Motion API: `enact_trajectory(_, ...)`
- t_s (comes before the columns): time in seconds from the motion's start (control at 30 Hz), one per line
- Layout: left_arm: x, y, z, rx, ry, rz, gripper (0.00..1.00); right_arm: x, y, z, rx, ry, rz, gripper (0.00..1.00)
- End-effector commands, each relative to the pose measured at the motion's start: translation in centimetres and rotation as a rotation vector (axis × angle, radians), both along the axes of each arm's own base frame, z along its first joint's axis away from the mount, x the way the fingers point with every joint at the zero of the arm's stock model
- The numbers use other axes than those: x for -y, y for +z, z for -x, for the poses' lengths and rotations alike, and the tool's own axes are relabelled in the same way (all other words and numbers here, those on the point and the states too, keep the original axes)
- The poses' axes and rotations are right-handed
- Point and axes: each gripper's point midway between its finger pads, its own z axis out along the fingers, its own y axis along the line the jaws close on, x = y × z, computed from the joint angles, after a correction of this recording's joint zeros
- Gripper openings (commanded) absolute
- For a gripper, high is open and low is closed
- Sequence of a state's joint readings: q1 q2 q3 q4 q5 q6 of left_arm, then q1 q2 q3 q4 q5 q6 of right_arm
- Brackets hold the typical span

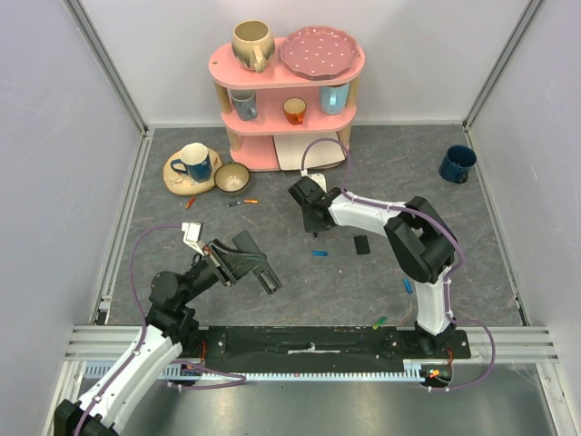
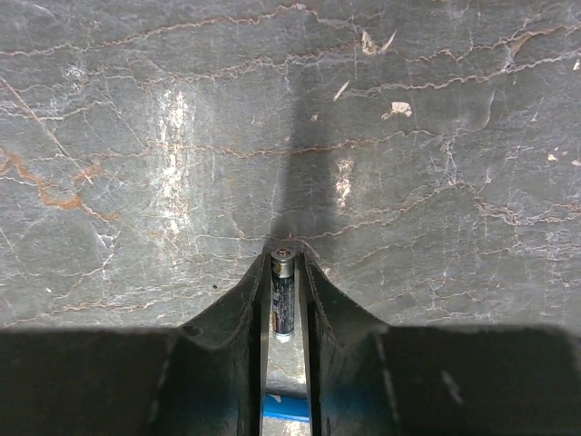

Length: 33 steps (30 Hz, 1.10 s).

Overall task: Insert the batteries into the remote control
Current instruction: Pick up the battery from the center of the board, then load the battery into the remote control.

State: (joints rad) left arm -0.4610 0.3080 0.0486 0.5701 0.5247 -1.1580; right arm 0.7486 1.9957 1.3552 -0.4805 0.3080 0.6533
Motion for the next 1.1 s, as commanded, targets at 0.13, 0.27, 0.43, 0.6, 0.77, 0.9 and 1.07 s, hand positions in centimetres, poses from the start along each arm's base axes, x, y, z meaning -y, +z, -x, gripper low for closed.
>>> enact_trajectory(0.13, -0.1, -6.0, -0.3, -0.081, 0.016, -0.065, 0.02, 1.2, -2.6, 1.9, -0.099, 0.015, 0.059, 0.16)
enact_trajectory(0.27, -0.1, -6.0, -0.5, -0.087, 0.021, -0.067, 0.02, 1.0, -2.3, 2.3, -0.1, 0.015, 0.026, 0.04)
enact_trajectory(0.43, 0.1, -5.0, -1.1, -0.085, 0.033, -0.059, 0.02, 0.1, 1.6, 2.2, -0.013, 0.047, -0.09, 0.0)
enact_trajectory(0.6, 0.5, -3.8, -2.2, -0.096, 0.035, -0.044, 0.02, -0.7, 10.4, 4.4, 0.174, 0.178, -0.256, 0.0)
enact_trajectory(0.77, 1.2, -2.5, -2.9, -0.09, 0.016, -0.004, 0.02, -0.6, 16.7, 8.9, 0.308, 0.336, -0.349, 0.0)
enact_trajectory(0.9, 2.0, -1.8, -3.8, -0.108, 0.0, 0.031, 0.02, -0.7, 19.8, 11.7, 0.384, 0.408, -0.416, 0.0)
enact_trajectory(1.07, 3.7, -1.7, -4.8, -0.158, -0.038, 0.063, 0.02, -1.7, 21.5, 13.8, 0.409, 0.445, -0.477, 0.0)
